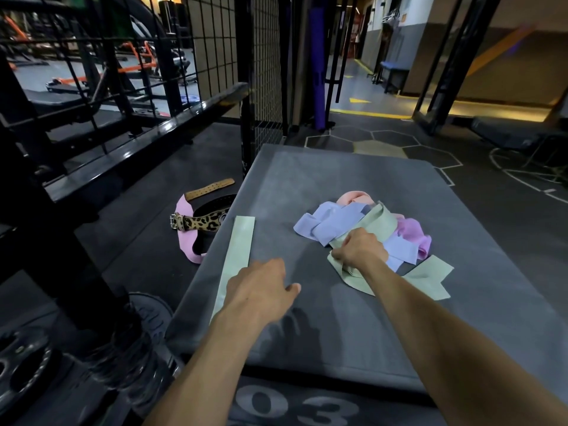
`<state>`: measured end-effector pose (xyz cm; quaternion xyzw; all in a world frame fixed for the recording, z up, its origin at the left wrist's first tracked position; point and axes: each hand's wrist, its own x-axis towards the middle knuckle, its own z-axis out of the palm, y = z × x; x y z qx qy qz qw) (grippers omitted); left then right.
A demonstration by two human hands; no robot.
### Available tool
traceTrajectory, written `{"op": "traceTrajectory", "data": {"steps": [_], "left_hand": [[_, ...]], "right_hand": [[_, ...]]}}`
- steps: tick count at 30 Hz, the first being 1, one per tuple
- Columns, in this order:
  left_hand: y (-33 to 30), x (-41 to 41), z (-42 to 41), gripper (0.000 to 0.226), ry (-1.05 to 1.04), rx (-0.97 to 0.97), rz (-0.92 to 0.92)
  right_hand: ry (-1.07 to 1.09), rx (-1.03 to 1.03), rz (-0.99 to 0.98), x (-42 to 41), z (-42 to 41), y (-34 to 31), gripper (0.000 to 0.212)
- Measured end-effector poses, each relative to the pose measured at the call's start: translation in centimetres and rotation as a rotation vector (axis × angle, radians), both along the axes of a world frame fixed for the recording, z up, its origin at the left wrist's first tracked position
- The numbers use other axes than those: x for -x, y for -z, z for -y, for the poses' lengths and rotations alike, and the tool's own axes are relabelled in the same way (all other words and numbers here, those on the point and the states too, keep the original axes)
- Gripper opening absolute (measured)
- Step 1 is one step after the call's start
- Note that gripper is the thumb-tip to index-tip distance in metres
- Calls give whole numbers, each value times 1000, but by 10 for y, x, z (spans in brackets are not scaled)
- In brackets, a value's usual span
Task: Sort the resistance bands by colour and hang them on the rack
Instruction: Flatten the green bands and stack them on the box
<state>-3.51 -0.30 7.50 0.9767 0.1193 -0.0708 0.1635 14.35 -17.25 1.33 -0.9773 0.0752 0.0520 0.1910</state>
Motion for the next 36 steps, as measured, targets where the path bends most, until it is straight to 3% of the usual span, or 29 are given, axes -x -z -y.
{"op": "traceTrajectory", "data": {"steps": [6, 11, 22, 30, 36], "left_hand": [[1, -1, -1, 37, 8, 13, 12], [0, -1, -1, 36, -1, 12, 9], [-1, 0, -6, 34, -1, 5, 27], [0, -3, 1, 32, 8, 76, 40], [2, -3, 9, 26, 38, 143, 95]], "right_hand": [[6, 57, 51, -7, -1, 5, 43], [-45, 93, 75, -7, -2, 1, 28], [-135, 246, 195, -10, -9, 3, 25], [-7, -186, 115, -1, 17, -24, 18], [-74, -390, 304, 22, 45, -49, 16]]}}
